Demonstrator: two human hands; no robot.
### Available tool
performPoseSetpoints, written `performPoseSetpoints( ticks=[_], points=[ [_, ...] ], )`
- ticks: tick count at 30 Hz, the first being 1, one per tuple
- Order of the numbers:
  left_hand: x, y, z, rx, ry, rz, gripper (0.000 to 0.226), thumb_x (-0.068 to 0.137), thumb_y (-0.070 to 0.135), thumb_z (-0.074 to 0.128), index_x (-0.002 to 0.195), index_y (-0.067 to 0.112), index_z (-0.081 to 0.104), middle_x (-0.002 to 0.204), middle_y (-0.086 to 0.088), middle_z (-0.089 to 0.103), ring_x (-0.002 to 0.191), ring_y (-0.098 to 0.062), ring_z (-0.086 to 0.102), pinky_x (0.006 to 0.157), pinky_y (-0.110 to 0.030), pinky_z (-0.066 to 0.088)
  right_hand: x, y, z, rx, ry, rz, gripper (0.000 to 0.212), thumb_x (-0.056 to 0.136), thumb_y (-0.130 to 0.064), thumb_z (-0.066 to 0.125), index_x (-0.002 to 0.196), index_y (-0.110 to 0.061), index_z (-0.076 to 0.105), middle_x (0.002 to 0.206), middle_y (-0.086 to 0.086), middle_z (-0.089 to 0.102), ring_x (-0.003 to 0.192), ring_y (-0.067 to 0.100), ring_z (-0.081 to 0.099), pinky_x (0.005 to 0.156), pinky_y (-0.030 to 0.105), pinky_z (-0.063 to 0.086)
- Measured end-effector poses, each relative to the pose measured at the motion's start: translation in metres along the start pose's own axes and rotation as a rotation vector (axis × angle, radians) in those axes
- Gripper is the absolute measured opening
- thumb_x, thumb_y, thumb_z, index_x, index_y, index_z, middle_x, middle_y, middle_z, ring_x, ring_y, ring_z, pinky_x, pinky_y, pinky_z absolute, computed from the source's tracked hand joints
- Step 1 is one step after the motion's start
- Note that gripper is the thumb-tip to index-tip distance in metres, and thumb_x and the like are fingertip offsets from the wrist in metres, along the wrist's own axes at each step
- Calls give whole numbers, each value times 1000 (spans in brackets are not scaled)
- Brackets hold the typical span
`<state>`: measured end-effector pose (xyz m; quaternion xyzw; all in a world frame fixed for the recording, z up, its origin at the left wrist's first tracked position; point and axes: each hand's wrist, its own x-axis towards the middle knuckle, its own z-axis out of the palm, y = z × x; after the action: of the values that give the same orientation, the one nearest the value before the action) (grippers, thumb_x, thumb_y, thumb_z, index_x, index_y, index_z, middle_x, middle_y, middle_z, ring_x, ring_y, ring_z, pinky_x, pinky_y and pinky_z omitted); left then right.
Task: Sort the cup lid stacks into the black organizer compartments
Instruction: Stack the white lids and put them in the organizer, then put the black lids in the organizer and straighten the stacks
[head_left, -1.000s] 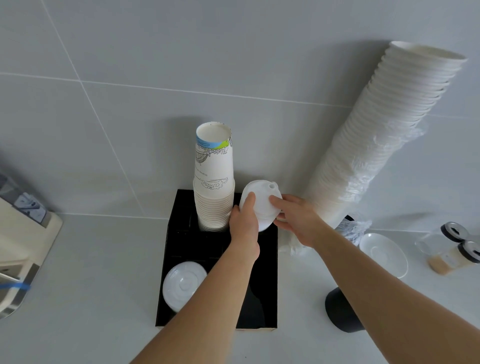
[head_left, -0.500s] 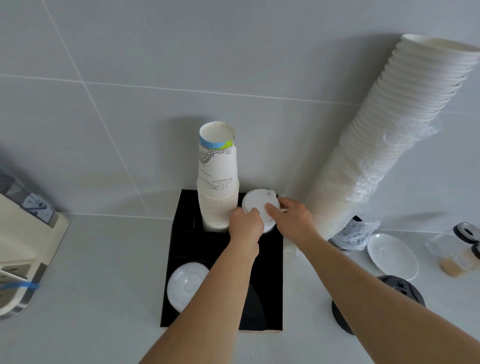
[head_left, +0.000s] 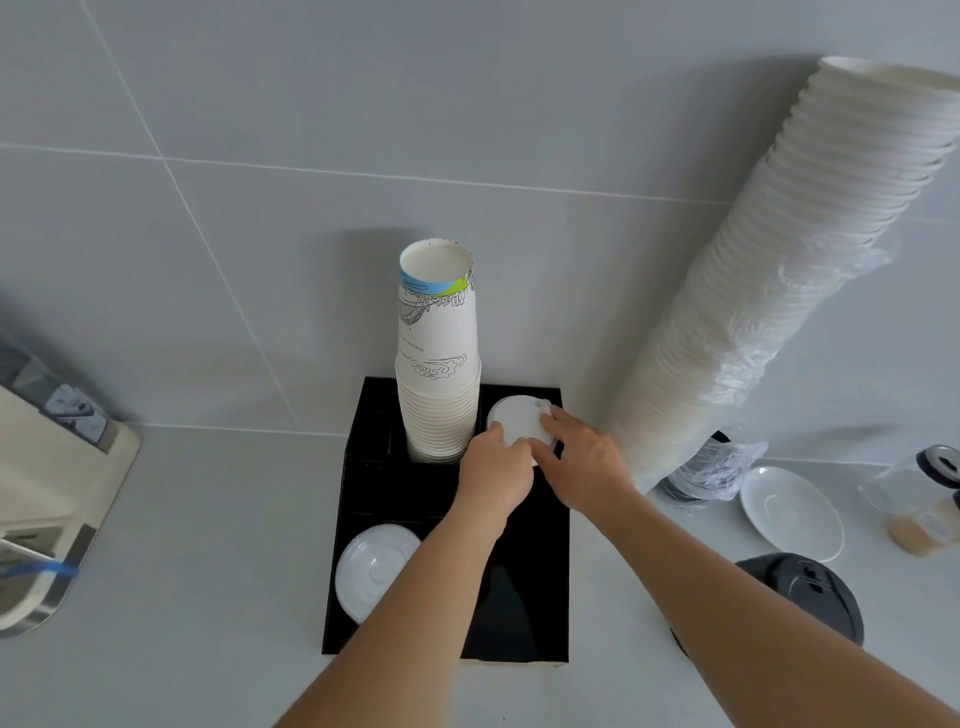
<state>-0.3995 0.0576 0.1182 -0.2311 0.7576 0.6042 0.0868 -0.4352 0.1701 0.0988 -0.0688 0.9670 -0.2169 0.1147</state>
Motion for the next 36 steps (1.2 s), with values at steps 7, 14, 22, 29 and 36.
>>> performPoseSetpoints(
  ticks=[7,14,22,29,36],
  points=[
    [-4,5,-10,-178,-21,-90,21,89,14,50,70,7,44,75,-2,43,65,-16,36,58,-28,30,-3,-5,-18,156,-60,76,54,97,-41,53,147,-20,49,157,-5,42,135,21,49,96,22,37],
    [-32,-3,-40,-469,-157,-171,14,87,21,57,95,12,64,99,3,59,97,-14,53,96,-32,47,-30,-12,-39,521,-5,153,38,91,-35,57,115,-10,69,115,23,67,86,24,62,83,38,51],
    [-87,-30,-82,-760,-159,-177,35,97,22,54,129,7,59,125,-15,67,112,-26,65,96,-40,50,-85,-9,-67,1089,-11,199,22,94,-23,64,111,-10,69,111,8,74,104,24,71,95,35,54],
    [-133,-41,-90,-878,-182,-162,31,98,25,50,120,8,64,115,-16,73,109,-26,67,87,-38,52,-143,9,-82,1298,20,208,23,99,-24,55,112,-11,70,114,9,76,105,26,73,95,41,54],
    [-156,-43,-74,-870,-202,-149,30,98,25,49,118,8,64,114,-15,74,110,-27,68,91,-39,51,-179,34,-93,1343,30,250,31,99,-27,52,116,-8,70,111,9,78,103,25,74,92,39,54]
  ],
)
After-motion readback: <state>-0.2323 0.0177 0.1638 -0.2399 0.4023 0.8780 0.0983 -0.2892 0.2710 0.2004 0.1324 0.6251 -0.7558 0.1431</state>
